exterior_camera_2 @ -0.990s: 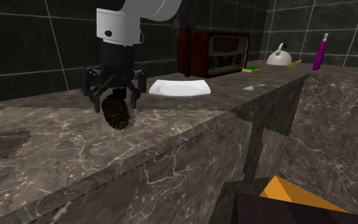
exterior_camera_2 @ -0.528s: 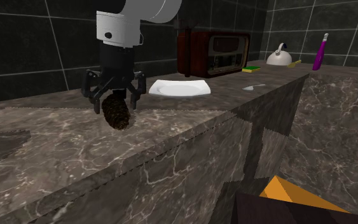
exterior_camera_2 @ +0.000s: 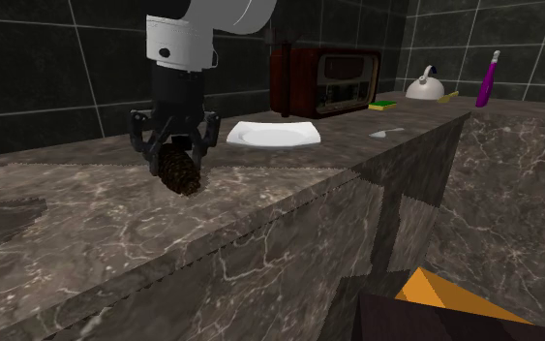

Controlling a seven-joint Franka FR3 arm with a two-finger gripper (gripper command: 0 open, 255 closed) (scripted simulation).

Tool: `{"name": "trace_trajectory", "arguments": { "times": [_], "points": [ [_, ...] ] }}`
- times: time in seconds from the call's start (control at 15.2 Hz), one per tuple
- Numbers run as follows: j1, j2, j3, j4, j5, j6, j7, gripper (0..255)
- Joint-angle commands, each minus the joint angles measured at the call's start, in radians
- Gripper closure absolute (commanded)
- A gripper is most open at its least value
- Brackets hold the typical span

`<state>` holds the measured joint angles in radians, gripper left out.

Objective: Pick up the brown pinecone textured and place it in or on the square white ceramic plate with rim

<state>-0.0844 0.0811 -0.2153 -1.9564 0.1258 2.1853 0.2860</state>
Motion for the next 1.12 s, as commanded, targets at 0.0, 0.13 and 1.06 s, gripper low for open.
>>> {"name": "trace_trajectory", "arguments": {
  "times": [0.0, 0.13, 1.06],
  "points": [
    [0.000, 0.001, 0.000, 0.000, 0.000, 0.000, 0.000, 255],
    [0.000, -0.004, 0.000, 0.005, -0.003, -0.010, 0.003, 255],
    [0.000, -0.040, -0.002, 0.151, -0.022, -0.190, 0.027, 255]
  ]
}}
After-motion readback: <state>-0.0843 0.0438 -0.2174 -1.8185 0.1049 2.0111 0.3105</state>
